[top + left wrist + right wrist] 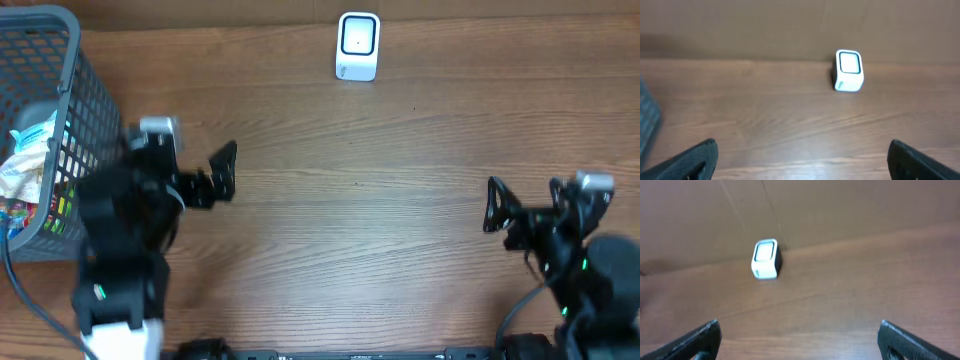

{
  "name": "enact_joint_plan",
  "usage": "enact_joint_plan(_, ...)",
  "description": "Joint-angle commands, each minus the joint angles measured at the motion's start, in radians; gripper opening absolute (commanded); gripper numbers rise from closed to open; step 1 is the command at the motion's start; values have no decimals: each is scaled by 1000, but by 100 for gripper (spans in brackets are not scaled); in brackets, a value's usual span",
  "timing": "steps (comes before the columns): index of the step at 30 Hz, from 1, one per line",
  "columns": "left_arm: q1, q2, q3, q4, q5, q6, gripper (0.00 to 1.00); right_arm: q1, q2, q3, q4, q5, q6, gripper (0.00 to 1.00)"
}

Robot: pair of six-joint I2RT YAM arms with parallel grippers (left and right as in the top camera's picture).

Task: Scan the item barcode
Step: 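Raise the left gripper and reach into the grey basket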

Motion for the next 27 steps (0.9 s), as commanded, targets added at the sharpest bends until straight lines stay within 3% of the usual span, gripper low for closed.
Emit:
enact_joint_plan(1,5,167,270,-146,37,19,100,6,188,233,-164,-30,-19,100)
enact_joint_plan(3,5,307,500,-315,34,60,100,6,354,431,-327,-70,-19,100)
enact_joint_plan(5,5,380,620,-400,26,161,100,6,461,557,-425,-69,-23,100)
enact_joint_plan(7,6,450,690,-410,-28,365,100,6,572,677,-492,-82,-22,100)
enact_joint_plan(13,7,494,692,-379,-18,256,100,6,687,727,-492,-134,-22,100)
enact_joint_plan(17,57,502,743,-377,-128,230,100,6,710,727,-512,-133,-23,100)
enact_joint_plan(21,185,533,836,-392,-280,143,100,6,719,727,-514,-133,-23,100)
enact_joint_plan(27,458,609,887,-371,-342,-32,100,6,721,727,-536,-133,-22,100)
